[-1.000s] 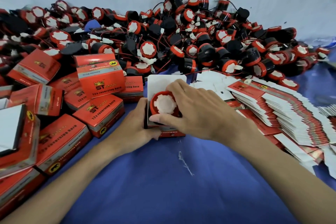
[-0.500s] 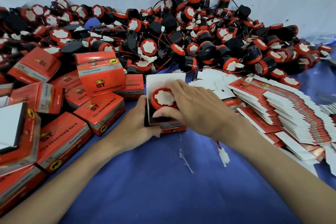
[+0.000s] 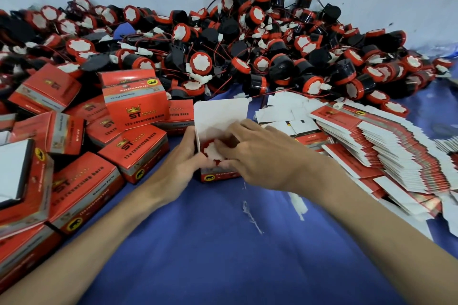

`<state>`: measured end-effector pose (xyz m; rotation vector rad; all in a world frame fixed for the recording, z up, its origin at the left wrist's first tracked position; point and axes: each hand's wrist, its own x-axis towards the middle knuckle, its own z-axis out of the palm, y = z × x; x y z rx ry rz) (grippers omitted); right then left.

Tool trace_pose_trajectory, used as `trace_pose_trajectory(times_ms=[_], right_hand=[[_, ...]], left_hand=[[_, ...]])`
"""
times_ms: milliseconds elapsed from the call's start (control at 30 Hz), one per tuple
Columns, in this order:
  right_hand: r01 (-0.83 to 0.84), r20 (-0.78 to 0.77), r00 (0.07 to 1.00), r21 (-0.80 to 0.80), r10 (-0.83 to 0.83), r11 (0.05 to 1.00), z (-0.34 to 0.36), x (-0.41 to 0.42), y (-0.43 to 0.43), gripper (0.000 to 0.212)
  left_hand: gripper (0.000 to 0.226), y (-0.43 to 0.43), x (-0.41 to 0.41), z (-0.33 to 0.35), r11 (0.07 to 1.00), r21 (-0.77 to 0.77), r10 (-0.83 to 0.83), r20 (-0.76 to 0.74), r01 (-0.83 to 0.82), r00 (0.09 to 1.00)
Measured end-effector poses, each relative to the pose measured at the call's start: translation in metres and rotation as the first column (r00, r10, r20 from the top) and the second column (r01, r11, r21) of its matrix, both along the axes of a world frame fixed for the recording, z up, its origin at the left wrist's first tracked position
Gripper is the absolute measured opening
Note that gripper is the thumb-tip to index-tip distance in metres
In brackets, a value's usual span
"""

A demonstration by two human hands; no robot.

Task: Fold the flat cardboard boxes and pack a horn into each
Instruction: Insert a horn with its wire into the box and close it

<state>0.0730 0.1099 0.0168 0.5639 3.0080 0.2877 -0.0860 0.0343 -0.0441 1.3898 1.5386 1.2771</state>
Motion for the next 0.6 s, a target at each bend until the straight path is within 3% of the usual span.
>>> trace_pose_trajectory(times_ms=[67, 133, 233, 333, 467, 533, 600], right_hand=[[0.022, 0.061, 0.998, -0.093, -0.017, 0.995, 0.001, 0.001, 0.0, 0.052], [0.029, 0.071, 0.997, -0.146, -0.019, 0.989, 0.006, 0.004, -0.001, 0.062], [0.015, -0.06, 0.998, -0.104, -0.022, 0.995, 0.019, 0.014, 0.002, 0.072], [0.141, -0.128, 0.982, -0.003, -0.14, 0.99, 0.036, 0.026, 0.007, 0.053], [0.246, -0.04, 0.969, 0.005, -0.246, 0.969, 0.046, 0.032, 0.007, 0.018], [0.217, -0.186, 0.956, -0.062, -0.225, 0.974, 0.052, 0.027, 0.005, 0.01], [0.137, -0.418, 0.885, -0.191, -0.207, 0.972, 0.054, 0.022, 0.005, 0.006]], left_hand=[[0.038, 0.002, 0.002, -0.001, 0.999, 0.015, 0.045, 0.058, -0.046, 0.997], [0.04, -0.001, 0.008, -0.003, 0.998, 0.009, 0.064, -0.011, -0.064, 0.998], [0.044, -0.004, 0.012, -0.002, 0.995, -0.008, 0.096, -0.089, -0.097, 0.991], [0.038, 0.0, 0.01, 0.0, 0.992, -0.059, 0.105, -0.053, -0.108, 0.993], [0.053, 0.002, 0.008, 0.003, 0.989, -0.097, 0.112, -0.04, -0.116, 0.993], [0.05, 0.003, 0.008, 0.005, 0.988, -0.115, 0.105, -0.025, -0.107, 0.994], [0.043, 0.005, 0.008, 0.006, 0.989, -0.123, 0.083, -0.003, -0.083, 0.997]])
